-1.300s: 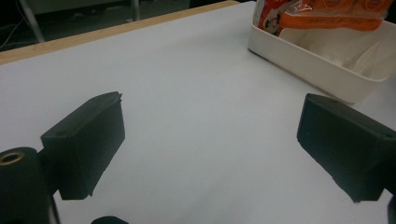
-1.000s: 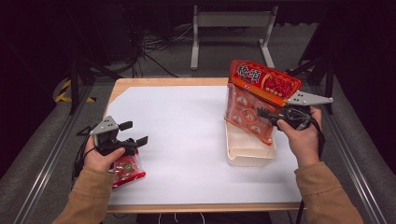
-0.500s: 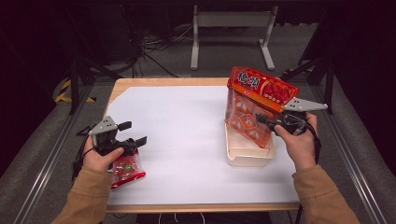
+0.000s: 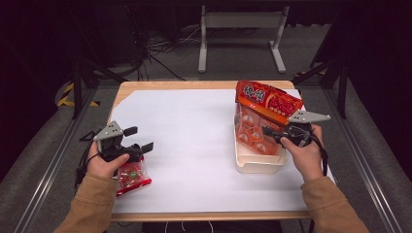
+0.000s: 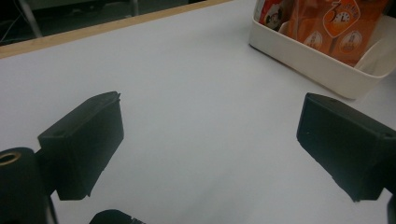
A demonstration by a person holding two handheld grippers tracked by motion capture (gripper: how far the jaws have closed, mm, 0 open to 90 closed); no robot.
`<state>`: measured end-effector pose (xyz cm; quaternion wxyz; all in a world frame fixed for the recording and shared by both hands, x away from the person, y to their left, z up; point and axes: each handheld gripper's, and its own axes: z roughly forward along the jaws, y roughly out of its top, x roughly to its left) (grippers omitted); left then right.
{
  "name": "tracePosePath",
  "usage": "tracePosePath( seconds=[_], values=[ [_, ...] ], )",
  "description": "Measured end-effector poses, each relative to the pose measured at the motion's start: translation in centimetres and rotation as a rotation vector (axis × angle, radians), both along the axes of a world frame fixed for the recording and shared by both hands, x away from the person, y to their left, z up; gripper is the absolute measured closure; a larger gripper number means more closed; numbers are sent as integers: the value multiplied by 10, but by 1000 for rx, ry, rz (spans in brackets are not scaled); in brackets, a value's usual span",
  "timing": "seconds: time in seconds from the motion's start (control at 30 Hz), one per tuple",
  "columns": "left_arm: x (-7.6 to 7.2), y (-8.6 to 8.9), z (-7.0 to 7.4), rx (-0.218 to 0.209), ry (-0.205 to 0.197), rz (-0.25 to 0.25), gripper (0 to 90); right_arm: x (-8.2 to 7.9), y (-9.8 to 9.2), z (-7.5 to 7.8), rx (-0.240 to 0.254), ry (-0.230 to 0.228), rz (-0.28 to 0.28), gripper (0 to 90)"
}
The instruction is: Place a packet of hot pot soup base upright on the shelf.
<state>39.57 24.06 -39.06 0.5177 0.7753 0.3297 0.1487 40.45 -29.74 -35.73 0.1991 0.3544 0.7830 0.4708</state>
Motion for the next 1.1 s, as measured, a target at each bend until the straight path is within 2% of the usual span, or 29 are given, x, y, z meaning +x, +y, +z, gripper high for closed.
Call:
tracePosePath(
  seconds=[0.13, 0.3, 0.43, 0.6, 0.7, 0.77, 0.83, 0.93, 1.1],
  values=[
    [1, 1, -1, -6, -1, 13, 81, 1, 0, -1, 9, 8, 10, 703],
    [2, 1, -2, -5, 13, 38, 83, 2, -3, -3, 13, 43, 2, 703],
    [1, 1, -2, -18, 20, 31, 102, -1, -7, -8, 19, 55, -11, 703],
    [3, 1, -3, 3, 16, 30, 103, -2, -11, -14, 29, 58, -19, 703],
    [2, 0, -4, 9, 27, 24, 114, -2, -9, -13, 16, 59, -20, 703],
    [3, 0, -4, 18, 18, 16, 131, -1, -8, -13, 9, 57, -19, 702],
    [3, 0, -6, 7, 25, 2, 164, -1, -8, -13, 6, 57, -22, 703],
    [4, -2, -7, 16, 34, -3, 164, 0, -4, -14, -26, 57, -20, 704],
    [6, -5, -7, 15, 24, -9, 163, -1, -3, -14, -42, 68, -25, 704]
  ],
)
